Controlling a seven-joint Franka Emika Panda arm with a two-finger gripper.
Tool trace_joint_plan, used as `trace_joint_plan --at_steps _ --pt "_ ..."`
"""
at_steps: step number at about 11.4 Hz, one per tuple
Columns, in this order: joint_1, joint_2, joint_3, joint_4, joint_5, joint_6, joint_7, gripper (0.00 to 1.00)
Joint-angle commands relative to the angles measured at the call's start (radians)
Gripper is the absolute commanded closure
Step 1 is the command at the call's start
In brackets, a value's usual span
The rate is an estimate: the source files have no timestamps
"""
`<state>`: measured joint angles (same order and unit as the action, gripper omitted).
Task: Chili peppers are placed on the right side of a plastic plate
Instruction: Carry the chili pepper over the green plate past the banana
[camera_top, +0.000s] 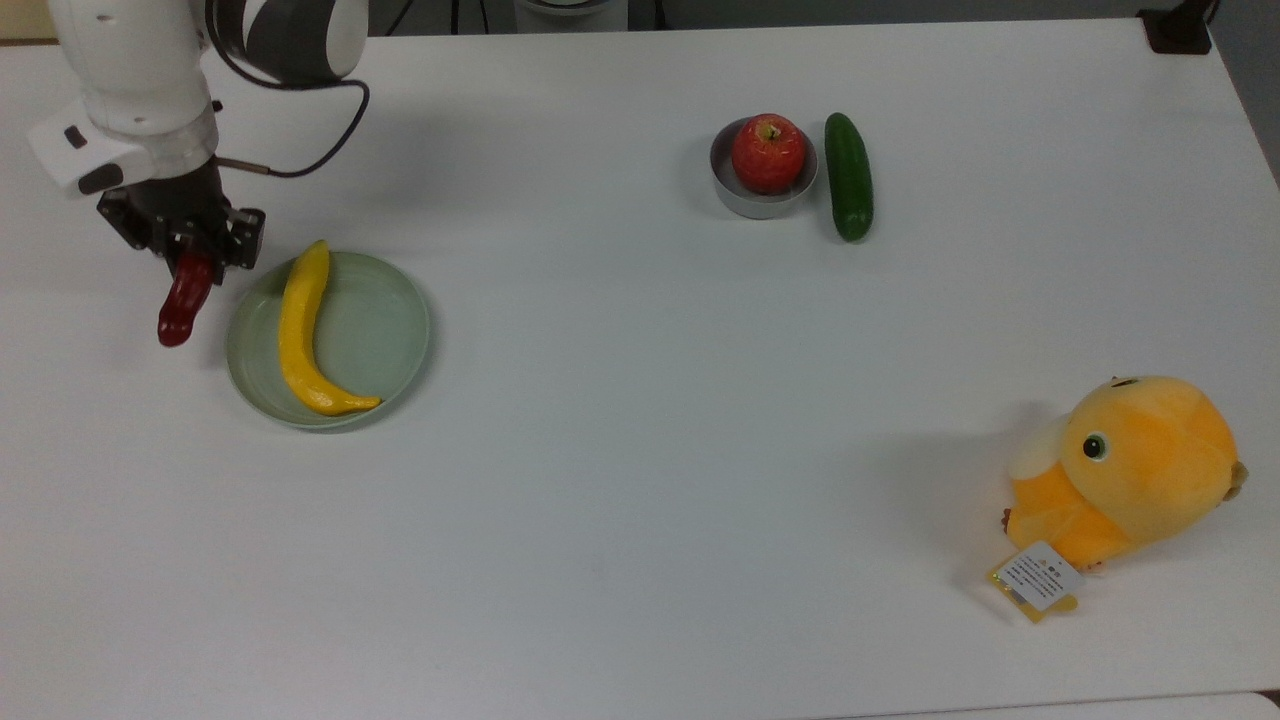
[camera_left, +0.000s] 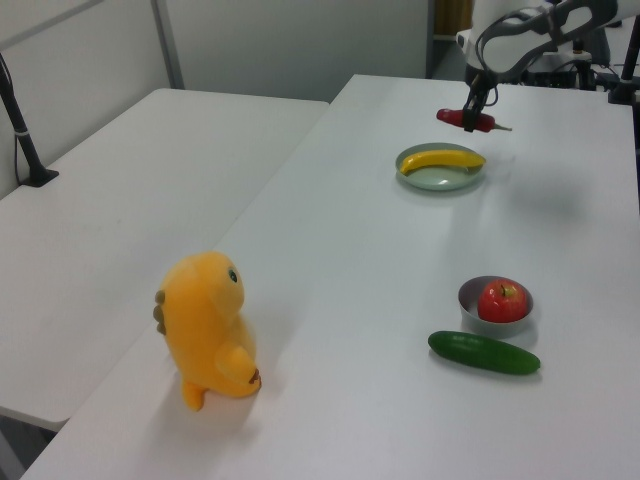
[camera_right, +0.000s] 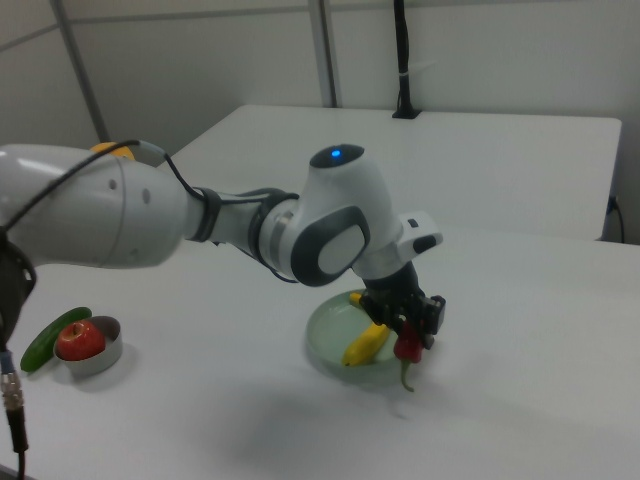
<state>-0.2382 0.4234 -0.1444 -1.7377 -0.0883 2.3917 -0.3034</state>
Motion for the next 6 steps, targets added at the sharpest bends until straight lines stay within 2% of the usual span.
trace_joint_plan --at_steps 1,4,5,6 --pt "-0.001 0.069 -0.008 0.035 0.035 0.093 -0.017 1.0" --pt "-0.001 0.08 -0.008 0.049 0.044 0.115 -0.016 1.0" --pt "0.0 0.08 -0.008 0.049 0.044 0.115 -0.014 0.85" --pt "-0.001 0.078 -0.008 0.049 0.044 0.115 -0.013 0.46"
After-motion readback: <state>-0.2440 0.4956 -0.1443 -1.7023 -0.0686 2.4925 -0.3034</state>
